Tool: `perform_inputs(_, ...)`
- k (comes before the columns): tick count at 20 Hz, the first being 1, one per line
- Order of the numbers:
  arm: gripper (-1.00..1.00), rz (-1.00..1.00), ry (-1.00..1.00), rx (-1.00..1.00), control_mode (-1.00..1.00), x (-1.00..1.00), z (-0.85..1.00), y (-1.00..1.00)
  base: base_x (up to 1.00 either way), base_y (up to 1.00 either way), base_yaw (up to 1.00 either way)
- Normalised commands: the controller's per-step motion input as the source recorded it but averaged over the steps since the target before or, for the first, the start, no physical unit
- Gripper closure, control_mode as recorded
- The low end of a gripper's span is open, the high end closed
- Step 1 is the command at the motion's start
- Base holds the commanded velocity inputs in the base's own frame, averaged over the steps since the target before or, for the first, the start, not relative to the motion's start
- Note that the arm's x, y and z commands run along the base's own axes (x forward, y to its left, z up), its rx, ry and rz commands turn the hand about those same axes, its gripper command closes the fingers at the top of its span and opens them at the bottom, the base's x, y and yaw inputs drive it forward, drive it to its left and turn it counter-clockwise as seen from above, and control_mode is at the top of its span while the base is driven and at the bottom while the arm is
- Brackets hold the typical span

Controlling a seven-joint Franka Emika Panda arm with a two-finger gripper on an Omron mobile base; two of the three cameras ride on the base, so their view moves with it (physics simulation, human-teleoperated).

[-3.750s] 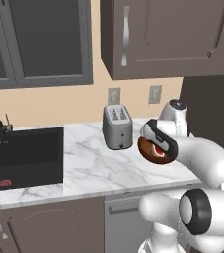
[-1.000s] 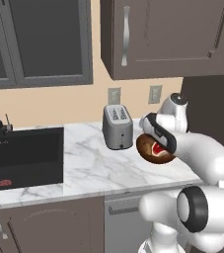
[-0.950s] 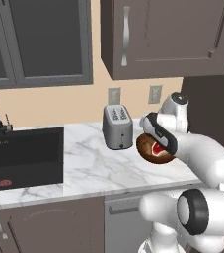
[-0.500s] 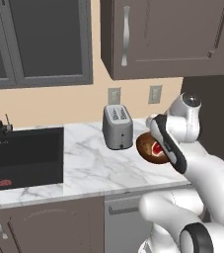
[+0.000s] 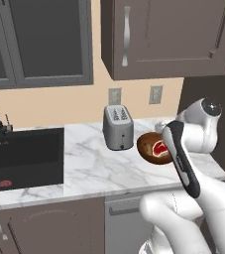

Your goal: Take the steak, potato, and peach from the freezer and place them in the bowl on the counter.

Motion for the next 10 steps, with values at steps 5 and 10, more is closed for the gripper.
perform_inputs(5,-1.0,0.07,-0.05,-0.04,-1.0,-0.55,0.37,0.0,0.0,0.0,0.0)
perform_inputs(10,-1.0,0.0,-0.08,-0.08,-1.0,-0.91,0.45,0.0,0.0,0.0,0.0)
